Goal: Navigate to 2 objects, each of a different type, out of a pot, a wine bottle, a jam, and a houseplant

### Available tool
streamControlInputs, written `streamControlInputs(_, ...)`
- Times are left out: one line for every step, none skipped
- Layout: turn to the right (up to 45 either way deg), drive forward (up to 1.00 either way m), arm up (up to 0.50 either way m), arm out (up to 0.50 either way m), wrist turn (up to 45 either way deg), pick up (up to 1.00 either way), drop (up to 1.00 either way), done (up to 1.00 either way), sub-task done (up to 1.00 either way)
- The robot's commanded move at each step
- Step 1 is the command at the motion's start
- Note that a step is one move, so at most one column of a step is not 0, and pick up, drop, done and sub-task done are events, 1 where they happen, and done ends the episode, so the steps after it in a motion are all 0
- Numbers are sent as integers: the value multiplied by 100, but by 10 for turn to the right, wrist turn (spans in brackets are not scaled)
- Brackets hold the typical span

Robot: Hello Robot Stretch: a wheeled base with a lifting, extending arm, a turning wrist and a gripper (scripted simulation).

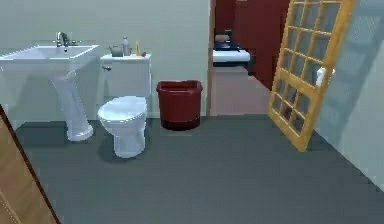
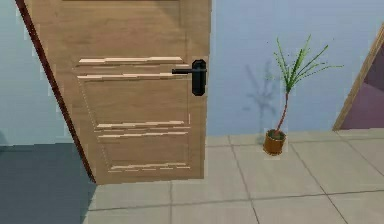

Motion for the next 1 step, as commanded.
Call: streamControlInputs(0, 100, 0, 0, 0, 0, 0, 0, 0)
